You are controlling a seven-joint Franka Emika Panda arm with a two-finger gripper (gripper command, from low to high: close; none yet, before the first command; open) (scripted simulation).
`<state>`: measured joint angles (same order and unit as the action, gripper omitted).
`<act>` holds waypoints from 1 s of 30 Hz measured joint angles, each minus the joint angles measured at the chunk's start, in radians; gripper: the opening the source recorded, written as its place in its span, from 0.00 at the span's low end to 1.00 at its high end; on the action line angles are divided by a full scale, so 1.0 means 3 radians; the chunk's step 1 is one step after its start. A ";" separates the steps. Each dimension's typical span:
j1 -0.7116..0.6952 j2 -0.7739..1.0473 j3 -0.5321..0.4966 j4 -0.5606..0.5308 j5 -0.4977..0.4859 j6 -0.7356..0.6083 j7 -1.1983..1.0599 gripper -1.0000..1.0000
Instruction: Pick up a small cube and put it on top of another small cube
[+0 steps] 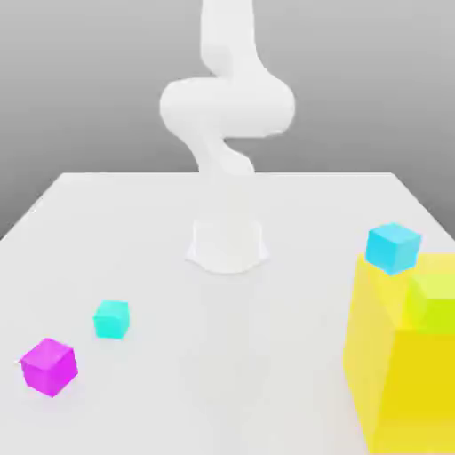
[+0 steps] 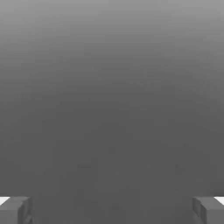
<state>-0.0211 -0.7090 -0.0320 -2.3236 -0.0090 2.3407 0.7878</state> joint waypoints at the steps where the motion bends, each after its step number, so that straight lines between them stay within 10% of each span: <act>1: -0.0031 0.0130 -0.0048 -0.0034 -0.0010 0.0059 -0.0020 0.50; 19: -0.0632 0.2317 -0.0912 -0.0598 0.0260 0.1033 -0.0663 0.50; 29: -0.1209 0.3551 -0.0597 -0.0657 0.0908 0.1736 -0.1281 0.50; 30: -0.1272 0.3637 -0.0527 -0.0639 0.0941 0.1805 -0.1308 0.00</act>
<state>-0.4027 0.3821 -0.1901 -2.5154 0.2734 2.8823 0.3953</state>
